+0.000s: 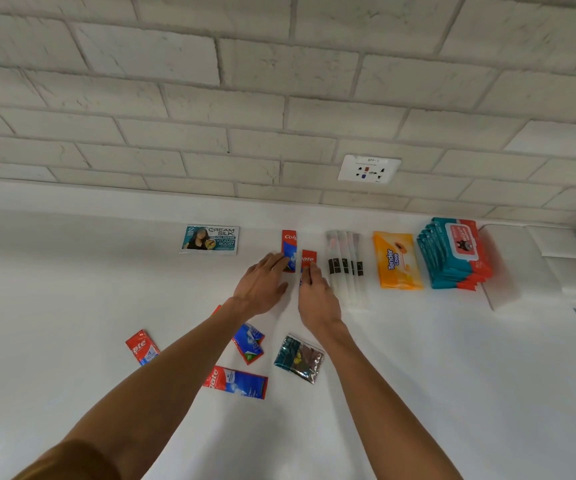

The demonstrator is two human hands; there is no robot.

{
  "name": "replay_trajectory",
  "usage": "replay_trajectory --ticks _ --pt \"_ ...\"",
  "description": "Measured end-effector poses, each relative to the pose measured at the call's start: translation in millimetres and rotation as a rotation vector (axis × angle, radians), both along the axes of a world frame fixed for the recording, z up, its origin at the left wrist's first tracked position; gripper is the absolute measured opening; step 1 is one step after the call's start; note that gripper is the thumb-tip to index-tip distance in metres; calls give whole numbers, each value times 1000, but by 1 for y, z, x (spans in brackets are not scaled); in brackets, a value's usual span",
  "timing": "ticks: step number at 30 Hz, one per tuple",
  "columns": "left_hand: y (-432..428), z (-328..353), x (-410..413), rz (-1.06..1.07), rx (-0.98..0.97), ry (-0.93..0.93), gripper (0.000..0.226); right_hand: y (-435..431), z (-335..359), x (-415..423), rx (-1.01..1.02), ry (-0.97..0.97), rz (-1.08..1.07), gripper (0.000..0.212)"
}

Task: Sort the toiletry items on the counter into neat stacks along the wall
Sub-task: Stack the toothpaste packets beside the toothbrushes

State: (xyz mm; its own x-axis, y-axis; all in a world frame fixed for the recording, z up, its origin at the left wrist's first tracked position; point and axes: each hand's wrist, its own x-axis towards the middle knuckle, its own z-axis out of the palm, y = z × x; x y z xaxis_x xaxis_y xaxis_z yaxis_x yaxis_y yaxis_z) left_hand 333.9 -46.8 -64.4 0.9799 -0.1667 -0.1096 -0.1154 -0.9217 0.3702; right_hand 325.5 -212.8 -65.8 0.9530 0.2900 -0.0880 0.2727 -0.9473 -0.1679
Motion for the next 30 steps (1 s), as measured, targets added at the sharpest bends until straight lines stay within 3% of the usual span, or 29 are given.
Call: replay_trajectory --ticks 6,16,30 --pt "4 -5 14 -51 77 117 70 0 2 31 -52 60 9 80" --pt "-14 -12 20 -40 76 155 69 8 4 57 -52 154 -36 94" --pt "-4 -13 25 -40 94 168 68 14 7 62 7 163 -61 99"
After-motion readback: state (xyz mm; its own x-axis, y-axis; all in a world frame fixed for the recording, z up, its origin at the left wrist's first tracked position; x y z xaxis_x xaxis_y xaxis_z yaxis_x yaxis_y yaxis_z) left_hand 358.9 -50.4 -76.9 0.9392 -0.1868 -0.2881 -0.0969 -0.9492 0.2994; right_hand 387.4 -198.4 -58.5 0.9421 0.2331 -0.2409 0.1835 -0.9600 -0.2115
